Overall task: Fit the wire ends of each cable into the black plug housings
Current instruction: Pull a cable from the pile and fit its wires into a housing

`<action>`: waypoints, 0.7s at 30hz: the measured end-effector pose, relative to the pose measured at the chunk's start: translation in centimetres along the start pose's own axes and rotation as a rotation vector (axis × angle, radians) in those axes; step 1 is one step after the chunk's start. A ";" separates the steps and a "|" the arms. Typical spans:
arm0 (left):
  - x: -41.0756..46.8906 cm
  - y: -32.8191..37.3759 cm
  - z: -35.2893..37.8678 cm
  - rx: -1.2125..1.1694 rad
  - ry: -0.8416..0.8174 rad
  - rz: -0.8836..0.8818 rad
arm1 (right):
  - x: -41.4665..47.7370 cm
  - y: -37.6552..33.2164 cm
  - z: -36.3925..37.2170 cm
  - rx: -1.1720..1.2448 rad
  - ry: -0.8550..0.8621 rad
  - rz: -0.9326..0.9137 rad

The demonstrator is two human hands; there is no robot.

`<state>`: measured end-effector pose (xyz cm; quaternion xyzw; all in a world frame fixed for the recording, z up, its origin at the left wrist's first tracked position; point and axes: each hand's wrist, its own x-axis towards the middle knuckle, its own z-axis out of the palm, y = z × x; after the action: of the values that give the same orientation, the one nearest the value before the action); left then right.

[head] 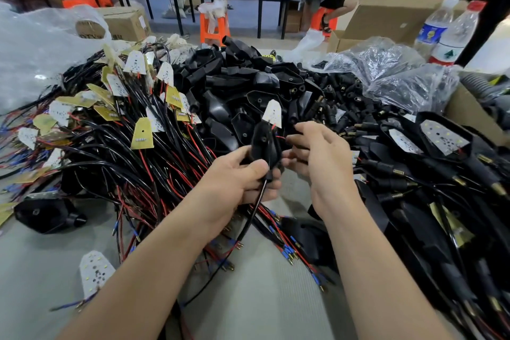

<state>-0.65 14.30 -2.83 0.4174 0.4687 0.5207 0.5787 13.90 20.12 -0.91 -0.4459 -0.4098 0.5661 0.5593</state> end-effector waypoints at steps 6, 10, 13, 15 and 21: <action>0.5 0.3 -0.3 -0.202 0.192 0.165 | -2.1 0.9 1.3 -0.198 -0.405 0.157; 0.8 0.3 -1.1 -0.244 0.295 0.205 | -2.6 1.0 1.9 -0.347 -0.471 0.091; 0.9 0.6 -1.4 -0.300 0.338 0.244 | -2.4 0.3 1.3 -0.416 -0.451 0.042; 1.0 1.0 -1.6 -0.340 0.360 0.271 | -2.0 -0.3 0.5 -0.394 -0.437 0.051; 0.7 1.9 -2.5 -0.404 0.327 0.312 | -1.5 -1.4 -0.9 -0.418 -0.453 0.038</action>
<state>-3.47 15.15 -1.57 0.2714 0.3726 0.7465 0.4799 15.08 18.67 0.30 -0.4216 -0.6231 0.5648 0.3392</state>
